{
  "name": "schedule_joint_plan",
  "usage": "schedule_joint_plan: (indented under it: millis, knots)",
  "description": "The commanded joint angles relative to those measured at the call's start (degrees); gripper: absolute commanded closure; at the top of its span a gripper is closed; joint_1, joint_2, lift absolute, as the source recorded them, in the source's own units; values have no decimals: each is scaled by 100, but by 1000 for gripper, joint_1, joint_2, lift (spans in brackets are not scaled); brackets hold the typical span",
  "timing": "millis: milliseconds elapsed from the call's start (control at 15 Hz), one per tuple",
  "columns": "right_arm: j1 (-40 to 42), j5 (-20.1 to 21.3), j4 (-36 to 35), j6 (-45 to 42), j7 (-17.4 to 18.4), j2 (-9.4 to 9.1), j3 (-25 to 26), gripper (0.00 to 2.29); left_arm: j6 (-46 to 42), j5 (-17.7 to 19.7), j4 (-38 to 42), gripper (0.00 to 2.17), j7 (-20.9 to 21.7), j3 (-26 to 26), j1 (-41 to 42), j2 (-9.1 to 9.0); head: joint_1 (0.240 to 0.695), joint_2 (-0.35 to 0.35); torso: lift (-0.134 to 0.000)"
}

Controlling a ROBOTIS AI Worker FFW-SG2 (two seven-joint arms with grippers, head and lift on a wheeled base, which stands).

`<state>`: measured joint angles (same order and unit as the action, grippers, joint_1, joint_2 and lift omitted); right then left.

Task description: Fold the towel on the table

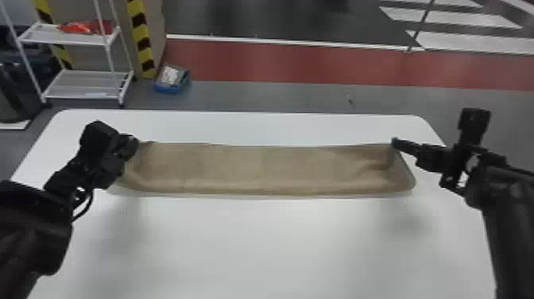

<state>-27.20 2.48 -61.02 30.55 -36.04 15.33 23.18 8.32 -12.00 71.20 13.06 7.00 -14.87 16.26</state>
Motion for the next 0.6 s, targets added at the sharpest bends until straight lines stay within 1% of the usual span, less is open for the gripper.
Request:
schedule_joint_plan:
  millis: [0,67,200,267,400,533]
  knots:
    - [-5,16,11,-18,132,-3,-7,853,-98,-57,-115,-2,-155,38,-51,-9,695,-130,-123]
    - [30,16,11,-141,194,-3,-7,36,-308,-57,-150,-2,-305,38,-42,0,695,-131,-123]
    - [83,7,11,-299,194,-3,2,-1,-484,-13,-142,26,-621,-85,81,44,695,-130,-123]
    - [109,-10,11,-404,194,-3,2,39,-906,-4,-115,29,-656,-261,213,52,695,-125,-123]
    - [180,-81,11,-598,194,-3,37,56,-1012,66,166,29,-595,-665,547,79,695,-117,-123]
    - [276,-151,-77,-668,185,-3,46,56,-853,453,544,29,-357,-990,898,123,695,-105,-123]
